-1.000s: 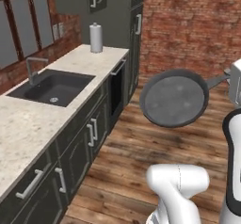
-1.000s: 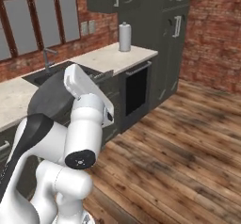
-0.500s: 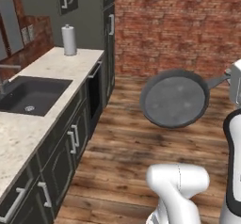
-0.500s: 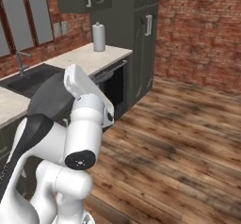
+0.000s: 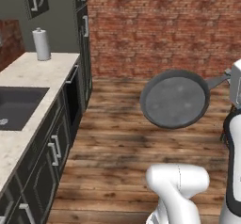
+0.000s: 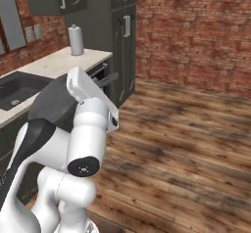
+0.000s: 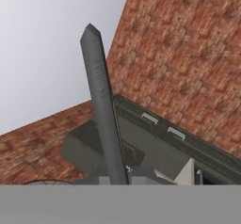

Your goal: Pick the pan from the cabinet and place it on the stove. Then turn on the stove burner for the pan.

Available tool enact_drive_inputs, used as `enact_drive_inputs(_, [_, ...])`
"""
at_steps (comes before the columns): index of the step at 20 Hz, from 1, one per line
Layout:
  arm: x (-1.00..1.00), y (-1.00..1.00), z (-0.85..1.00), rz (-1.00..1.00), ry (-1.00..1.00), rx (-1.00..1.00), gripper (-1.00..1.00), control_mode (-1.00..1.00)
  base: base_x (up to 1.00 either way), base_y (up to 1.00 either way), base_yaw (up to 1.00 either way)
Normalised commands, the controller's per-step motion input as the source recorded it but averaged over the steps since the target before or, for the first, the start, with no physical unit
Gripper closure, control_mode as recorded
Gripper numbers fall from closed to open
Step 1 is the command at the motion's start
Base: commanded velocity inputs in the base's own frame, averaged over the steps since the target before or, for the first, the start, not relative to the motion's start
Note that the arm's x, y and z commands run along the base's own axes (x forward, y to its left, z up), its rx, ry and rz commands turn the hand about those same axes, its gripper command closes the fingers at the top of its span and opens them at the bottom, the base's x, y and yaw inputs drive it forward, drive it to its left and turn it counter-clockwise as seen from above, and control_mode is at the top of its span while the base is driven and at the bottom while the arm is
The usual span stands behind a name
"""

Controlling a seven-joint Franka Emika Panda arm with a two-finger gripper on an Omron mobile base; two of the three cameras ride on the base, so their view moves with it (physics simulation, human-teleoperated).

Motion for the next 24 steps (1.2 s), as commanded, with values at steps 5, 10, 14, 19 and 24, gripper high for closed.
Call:
enact_drive_inputs(5, [0.00, 0.00, 0.00, 0.00, 0.00, 0.00, 1.00, 1.00, 0.38, 0.00, -0.27])
enact_drive_inputs(10, [0.00, 0.00, 0.00, 0.00, 0.00, 0.00, 1.00, 1.00, 0.39, 0.00, -0.26])
enact_drive_inputs(14, [0.00, 0.00, 0.00, 0.00, 0.00, 0.00, 1.00, 1.00, 0.35, 0.00, -0.26])
enact_drive_inputs(19, [0.00, 0.00, 0.00, 0.00, 0.00, 0.00, 1.00, 1.00, 0.15, 0.00, -0.27])
enact_drive_inputs(24, [0.00, 0.00, 0.00, 0.00, 0.00, 0.00, 1.00, 1.00, 0.00, -0.02, -0.32])
